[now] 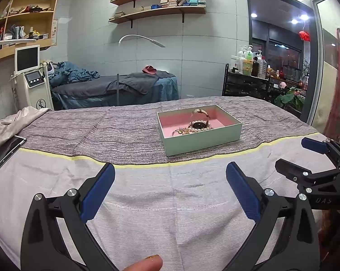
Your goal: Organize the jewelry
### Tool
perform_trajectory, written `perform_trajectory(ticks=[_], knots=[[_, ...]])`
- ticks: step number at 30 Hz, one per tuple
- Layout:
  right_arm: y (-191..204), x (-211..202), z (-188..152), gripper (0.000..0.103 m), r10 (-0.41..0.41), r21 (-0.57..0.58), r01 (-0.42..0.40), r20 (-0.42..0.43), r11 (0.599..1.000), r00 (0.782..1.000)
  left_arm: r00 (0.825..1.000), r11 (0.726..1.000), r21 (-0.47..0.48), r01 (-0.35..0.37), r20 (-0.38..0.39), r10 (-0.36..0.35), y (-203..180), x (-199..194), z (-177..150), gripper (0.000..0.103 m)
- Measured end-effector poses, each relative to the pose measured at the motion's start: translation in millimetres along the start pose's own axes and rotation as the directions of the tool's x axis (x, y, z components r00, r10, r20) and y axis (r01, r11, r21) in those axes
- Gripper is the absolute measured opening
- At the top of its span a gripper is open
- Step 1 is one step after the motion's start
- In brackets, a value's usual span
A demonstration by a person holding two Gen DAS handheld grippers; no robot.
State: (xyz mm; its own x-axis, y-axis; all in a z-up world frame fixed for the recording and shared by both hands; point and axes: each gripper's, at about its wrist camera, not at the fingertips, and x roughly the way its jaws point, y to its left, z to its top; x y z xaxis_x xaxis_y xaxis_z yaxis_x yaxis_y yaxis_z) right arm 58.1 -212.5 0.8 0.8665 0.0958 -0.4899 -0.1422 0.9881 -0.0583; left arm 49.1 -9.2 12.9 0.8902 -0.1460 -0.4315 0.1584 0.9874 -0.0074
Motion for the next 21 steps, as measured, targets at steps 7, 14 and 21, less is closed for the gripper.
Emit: perform_trajectory(ticks=[7, 14, 21], knots=[[0.5, -1.6, 0.5, 0.096, 0.000, 0.006, 0.000, 0.003, 1.000, 1.000, 1.000, 1.000, -0.005, 0.008, -0.020, -0.009, 0.5, 2.1, 0.4, 0.097], [2.1, -2.4, 1.2, 0.096, 0.000, 0.001, 0.000, 0.005, 1.000, 1.000, 1.000, 1.000, -0.004, 0.016, -0.026, -0.016, -0.2, 1.3, -0.5, 0.097], [3.5, -3.5, 1.7, 0.096, 0.001, 0.000, -0.001, 0.006, 1.000, 1.000, 0.999, 1.000, -0.004, 0.010, -0.031, -0.010, 1.4, 0.2, -1.2, 0.097]])
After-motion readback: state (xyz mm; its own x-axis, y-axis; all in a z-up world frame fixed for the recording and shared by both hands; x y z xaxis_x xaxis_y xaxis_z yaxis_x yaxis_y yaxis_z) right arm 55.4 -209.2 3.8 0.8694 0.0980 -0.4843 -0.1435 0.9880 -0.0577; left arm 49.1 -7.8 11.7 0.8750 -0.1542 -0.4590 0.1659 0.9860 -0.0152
